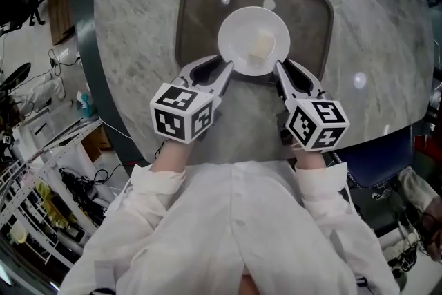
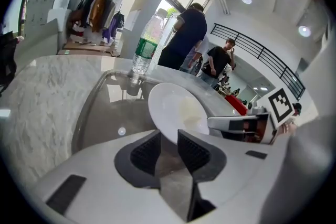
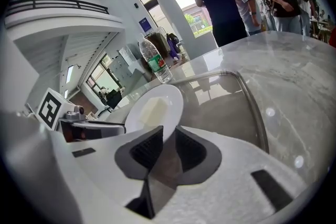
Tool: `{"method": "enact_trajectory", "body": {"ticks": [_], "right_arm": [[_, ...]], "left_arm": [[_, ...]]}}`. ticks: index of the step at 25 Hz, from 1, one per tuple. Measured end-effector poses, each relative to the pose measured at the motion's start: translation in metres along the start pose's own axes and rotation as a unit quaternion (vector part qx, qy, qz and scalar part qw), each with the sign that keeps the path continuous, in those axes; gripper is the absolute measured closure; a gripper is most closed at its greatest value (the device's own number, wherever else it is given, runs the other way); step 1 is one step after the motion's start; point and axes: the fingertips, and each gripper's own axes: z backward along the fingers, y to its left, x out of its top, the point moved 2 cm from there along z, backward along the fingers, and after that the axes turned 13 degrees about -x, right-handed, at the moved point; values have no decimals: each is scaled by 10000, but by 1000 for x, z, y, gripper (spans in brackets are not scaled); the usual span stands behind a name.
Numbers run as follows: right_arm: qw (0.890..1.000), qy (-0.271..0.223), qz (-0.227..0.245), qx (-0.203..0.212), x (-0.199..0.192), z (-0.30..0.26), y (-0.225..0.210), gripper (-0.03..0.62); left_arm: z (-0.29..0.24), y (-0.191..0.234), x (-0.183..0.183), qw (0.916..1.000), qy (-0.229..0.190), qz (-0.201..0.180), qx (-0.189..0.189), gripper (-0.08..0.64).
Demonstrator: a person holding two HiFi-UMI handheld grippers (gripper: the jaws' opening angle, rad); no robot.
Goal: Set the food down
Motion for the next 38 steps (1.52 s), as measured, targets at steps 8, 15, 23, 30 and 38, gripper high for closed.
{"method": "enact_trajectory", "body": {"ticks": [8,15,23,30,38], "right_arm": [[9999,82,145,-11,9,-14,0,529],[9992,290,261,-37,5,-22,0,529],[9984,461,306,-140,4,-29,-2,529],[9979,517,342,-159,2,-28,-1,529],[9978,557,346,-99,0,-31,0,529]], "left_arm": [[-4,10,10,9999,68,-54,57,465],[-9,17,9,9998,188,-18,88,465],[-15,22,11,9994,311,-69,160,465],[-17,25,10,9987,439,-147,209,463],[-17,28,11,9986,400,-270,216,463]]}}
